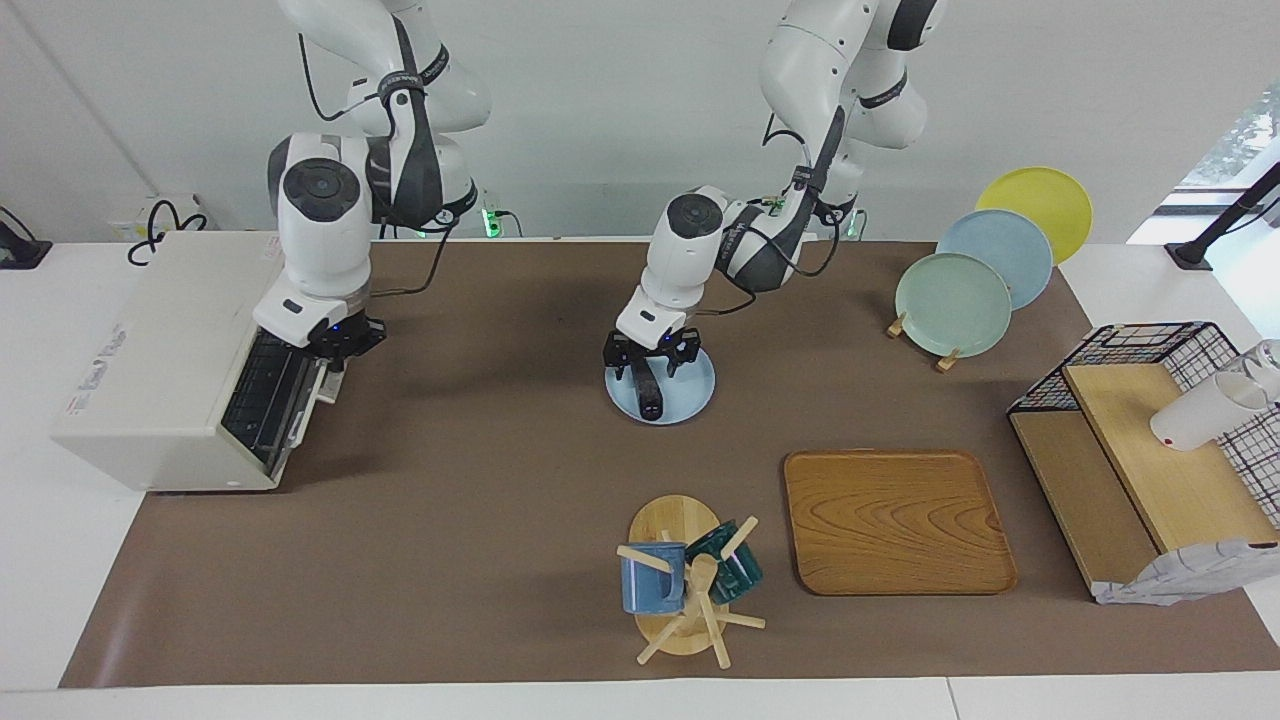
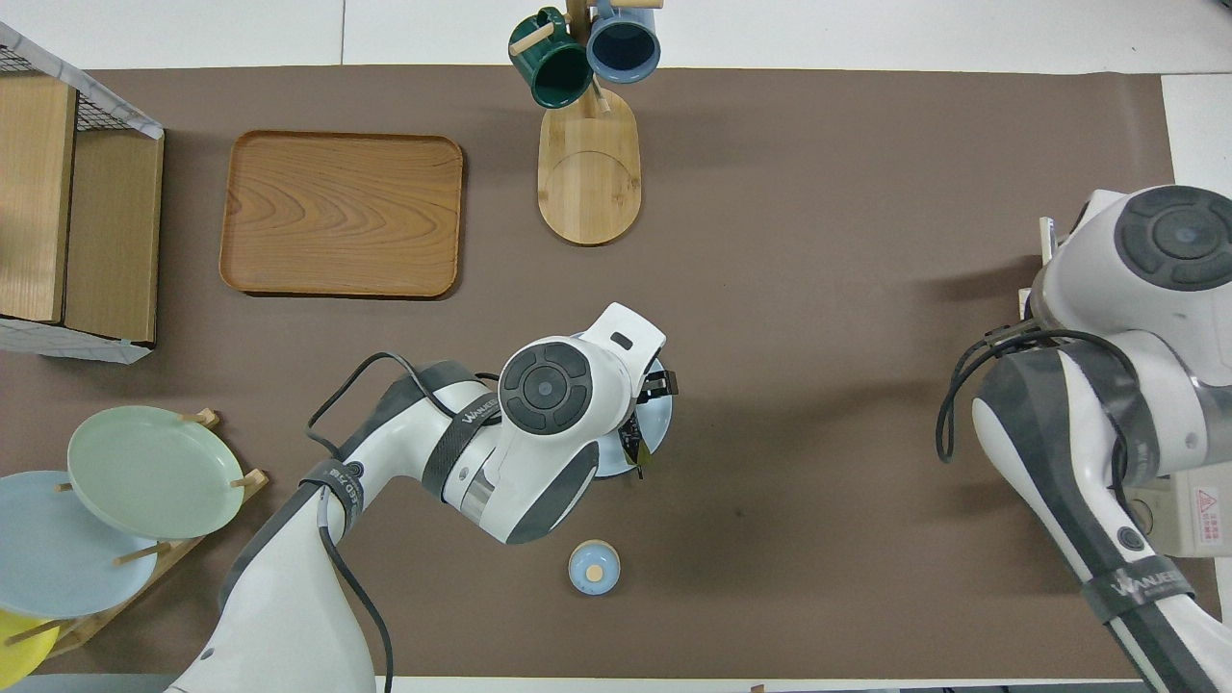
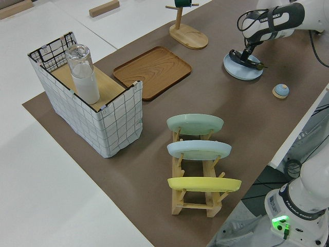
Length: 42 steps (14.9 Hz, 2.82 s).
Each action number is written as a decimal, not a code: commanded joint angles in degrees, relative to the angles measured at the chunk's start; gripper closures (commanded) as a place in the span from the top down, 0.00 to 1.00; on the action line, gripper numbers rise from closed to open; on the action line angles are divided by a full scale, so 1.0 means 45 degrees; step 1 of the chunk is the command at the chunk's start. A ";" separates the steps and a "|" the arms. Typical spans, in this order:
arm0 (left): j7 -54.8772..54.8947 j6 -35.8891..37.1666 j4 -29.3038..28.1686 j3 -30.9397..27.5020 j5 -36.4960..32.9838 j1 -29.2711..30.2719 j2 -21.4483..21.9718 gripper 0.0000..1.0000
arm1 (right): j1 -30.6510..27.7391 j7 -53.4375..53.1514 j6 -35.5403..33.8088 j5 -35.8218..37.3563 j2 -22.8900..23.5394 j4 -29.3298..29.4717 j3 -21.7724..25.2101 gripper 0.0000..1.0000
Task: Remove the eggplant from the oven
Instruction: 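Lift the eggplant with the left gripper while the right gripper retracts, then carry the eggplant to the wooden tray with the left gripper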
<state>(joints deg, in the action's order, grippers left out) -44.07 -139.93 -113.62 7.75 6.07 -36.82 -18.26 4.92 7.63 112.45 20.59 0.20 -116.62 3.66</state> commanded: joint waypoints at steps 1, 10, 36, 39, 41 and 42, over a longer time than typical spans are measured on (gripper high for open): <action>-0.0051 -0.0194 -0.0103 -0.0179 -0.0002 -0.0118 0.0054 0.63 | -0.0915 0.1056 -0.0533 0.0386 -0.0317 -0.0218 0.0086 0.00; -0.0051 -0.0194 -0.0103 -0.0218 -0.0177 0.0038 0.0053 0.38 | -0.1503 0.2192 -0.4632 -0.3049 -0.0848 0.3839 0.0066 0.06; 0.6506 0.5097 0.6861 -0.0550 -0.0354 0.6578 -0.2537 0.00 | -0.0937 -0.0405 -0.6297 -0.4496 0.0072 0.5602 0.0164 1.00; 0.7914 0.5023 0.7924 -0.0570 -0.0800 0.7049 -0.3791 0.00 | -0.1365 -0.0386 -0.6103 -0.4575 0.0092 0.5603 0.0261 1.00; 0.8482 0.4245 0.7789 -0.0570 -0.1017 0.7128 -0.3931 0.00 | -0.1367 -0.0386 -0.6004 -0.4555 0.0092 0.5603 0.0242 1.00; 0.8600 0.3911 0.7517 -0.0570 -0.1018 0.7128 -0.3912 0.00 | -0.1367 -0.0386 -0.6004 -0.4536 0.0092 0.5603 0.0242 1.00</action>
<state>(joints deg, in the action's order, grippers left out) -7.16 -120.69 -80.82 4.69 3.00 -4.92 -34.85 -0.71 6.41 84.49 1.47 1.38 -90.71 5.06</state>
